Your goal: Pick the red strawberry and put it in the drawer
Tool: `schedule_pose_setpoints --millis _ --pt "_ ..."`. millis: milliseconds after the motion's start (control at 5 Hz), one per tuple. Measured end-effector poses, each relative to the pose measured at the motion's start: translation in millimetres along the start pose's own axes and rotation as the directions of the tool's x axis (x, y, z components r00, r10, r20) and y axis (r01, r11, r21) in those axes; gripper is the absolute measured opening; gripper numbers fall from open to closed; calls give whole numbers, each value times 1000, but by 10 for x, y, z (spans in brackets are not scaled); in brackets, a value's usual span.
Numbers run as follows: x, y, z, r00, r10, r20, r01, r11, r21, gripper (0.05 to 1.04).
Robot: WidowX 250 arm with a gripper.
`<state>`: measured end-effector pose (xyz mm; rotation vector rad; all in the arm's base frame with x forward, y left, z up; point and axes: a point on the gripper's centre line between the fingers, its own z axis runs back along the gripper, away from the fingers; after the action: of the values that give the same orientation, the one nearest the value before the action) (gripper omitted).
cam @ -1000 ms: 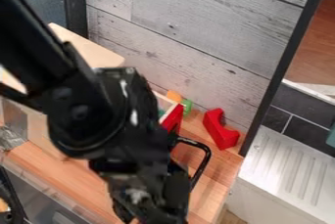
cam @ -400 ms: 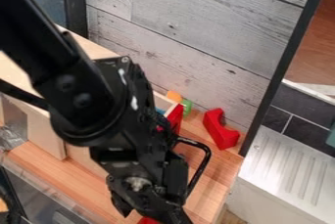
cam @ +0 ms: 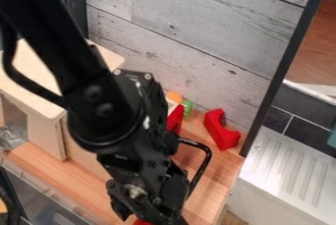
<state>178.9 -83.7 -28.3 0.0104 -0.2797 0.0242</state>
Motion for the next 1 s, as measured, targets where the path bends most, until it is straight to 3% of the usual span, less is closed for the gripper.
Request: schedule_pose_setpoints --millis 200,400,600,800,1000 --pt "-14 24 -18 1000 14 -16 -14 1000 2 969" --pt "-24 25 -33 1000 13 -21 -13 1000 1 695" --pt "-27 52 36 999 19 -27 -19 1000 3 632" --pt "-44 41 270 1000 1 -19 -1 999 -44 633" --pt "-66 10 618 1000 5 -2 -5 992 -126 633"
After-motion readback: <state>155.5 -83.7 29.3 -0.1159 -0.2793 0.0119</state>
